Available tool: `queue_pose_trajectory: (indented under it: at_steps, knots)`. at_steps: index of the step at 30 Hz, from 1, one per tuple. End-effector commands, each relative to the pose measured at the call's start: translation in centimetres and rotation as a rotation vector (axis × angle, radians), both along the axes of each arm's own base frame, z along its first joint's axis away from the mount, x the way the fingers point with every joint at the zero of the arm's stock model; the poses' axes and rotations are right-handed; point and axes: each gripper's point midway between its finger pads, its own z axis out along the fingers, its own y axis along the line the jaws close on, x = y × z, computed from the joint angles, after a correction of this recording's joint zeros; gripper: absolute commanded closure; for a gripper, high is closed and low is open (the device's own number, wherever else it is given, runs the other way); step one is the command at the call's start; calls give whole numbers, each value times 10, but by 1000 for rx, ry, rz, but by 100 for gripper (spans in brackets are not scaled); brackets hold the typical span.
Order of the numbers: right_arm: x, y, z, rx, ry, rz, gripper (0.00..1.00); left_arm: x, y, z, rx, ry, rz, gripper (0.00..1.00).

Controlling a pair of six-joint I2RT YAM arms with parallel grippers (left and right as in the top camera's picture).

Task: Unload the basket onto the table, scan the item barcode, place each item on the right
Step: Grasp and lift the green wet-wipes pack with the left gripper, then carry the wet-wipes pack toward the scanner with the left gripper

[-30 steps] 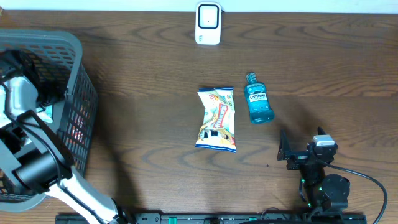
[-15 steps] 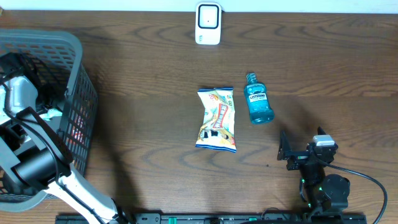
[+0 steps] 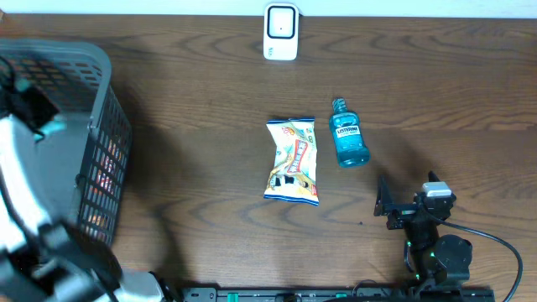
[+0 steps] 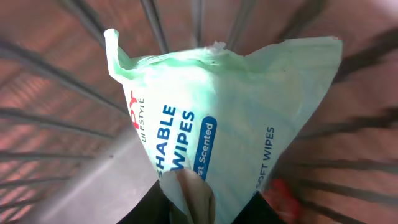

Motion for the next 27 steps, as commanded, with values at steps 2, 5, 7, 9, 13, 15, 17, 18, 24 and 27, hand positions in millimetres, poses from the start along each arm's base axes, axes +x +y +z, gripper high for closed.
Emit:
queue_pose_trajectory:
  at_steps: [2,5,7,9,13,15,17,18,24,27]
  knots:
    - [0,2,0,-13,-3,9,1,-15,-26,83,37,-218,-30,89]
    - [0,2,0,-13,-3,9,1,-29,-43,123,72,-316,-61,89]
    - [0,2,0,-13,-3,9,1,-39,-56,146,90,-375,-85,89]
    - [0,2,0,-13,-3,9,1,-48,-70,166,95,-434,-119,89]
    - [0,2,0,-13,-3,9,1,-59,-109,199,93,-542,-230,89]
    - [0,2,0,-13,-3,9,1,-63,-130,211,90,-584,-288,89]
    - [0,2,0,-13,-3,9,1,-65,-147,218,82,-611,-328,89]
    - [0,2,0,-13,-3,9,1,-65,-156,222,74,-624,-350,89]
    - [0,2,0,-13,-3,9,1,-54,-237,224,-6,-643,-603,88]
    - [0,2,0,-13,-3,9,1,-49,-265,218,-42,-627,-689,89]
